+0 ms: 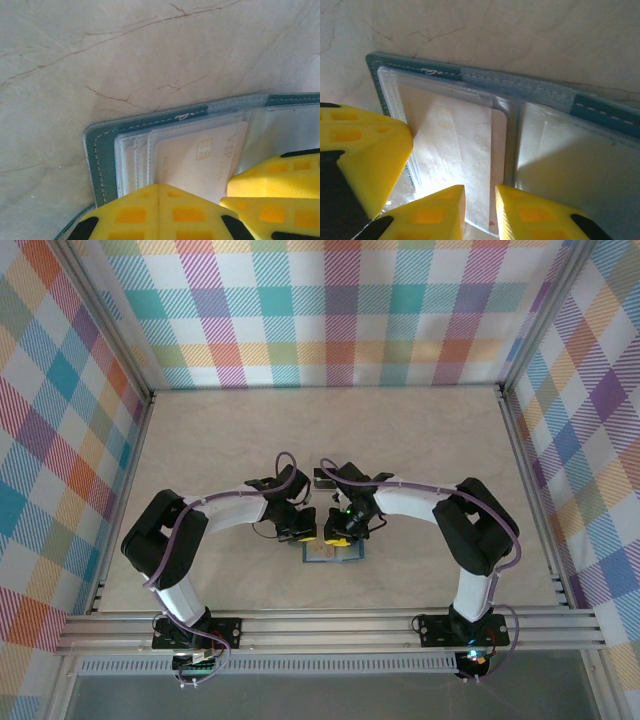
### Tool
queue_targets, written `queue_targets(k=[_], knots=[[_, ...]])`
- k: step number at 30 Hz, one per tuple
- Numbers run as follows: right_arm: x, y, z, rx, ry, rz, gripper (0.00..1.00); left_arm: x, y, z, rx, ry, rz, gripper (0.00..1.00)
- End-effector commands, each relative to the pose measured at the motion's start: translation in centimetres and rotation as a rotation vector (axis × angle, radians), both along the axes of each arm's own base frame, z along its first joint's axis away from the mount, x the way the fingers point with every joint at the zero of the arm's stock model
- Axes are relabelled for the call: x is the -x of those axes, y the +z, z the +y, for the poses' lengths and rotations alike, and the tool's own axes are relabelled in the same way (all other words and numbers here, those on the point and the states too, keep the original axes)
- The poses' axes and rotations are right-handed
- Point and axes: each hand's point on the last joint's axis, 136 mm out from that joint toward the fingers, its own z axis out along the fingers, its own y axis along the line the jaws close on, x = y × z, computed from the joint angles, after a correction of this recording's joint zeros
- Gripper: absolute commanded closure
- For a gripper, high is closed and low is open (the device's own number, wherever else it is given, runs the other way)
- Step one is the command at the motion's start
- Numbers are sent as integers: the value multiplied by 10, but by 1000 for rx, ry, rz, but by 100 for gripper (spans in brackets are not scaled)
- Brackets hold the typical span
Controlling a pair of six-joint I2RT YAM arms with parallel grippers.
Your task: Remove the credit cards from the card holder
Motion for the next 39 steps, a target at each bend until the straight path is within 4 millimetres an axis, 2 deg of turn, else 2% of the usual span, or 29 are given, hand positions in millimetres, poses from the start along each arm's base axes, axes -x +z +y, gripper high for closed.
queue_targets(k=[1,5,12,18,22,26,29,35,39], knots=[[1,-4,-17,81,11,-12,75,15,-11,13,-62,-7,36,95],[-1,9,-12,44,12,-32,73,14,-6,15,-73,-11,25,95],[-1,26,-5,-15,9,-44,72,8,17,9,-52,-20,-8,95],[-4,24,-5,-27,1,-43,71,9,29,-10,-7,-44,-21,95],[-6,12,-9,-15,-2,-25,72,13,13,-20,-18,-57,2,95],[-4,0,-9,-29,2,7,72,15,-3,-9,-82,-54,15,96],[-2,-4,-5,-71,7,17,74,17,-8,0,-125,-45,12,97],[3,-14,-3,-112,3,43,76,21,-17,1,-117,-38,29,97],[2,-10,4,-187,0,49,77,21,-18,-1,-108,-30,28,97]])
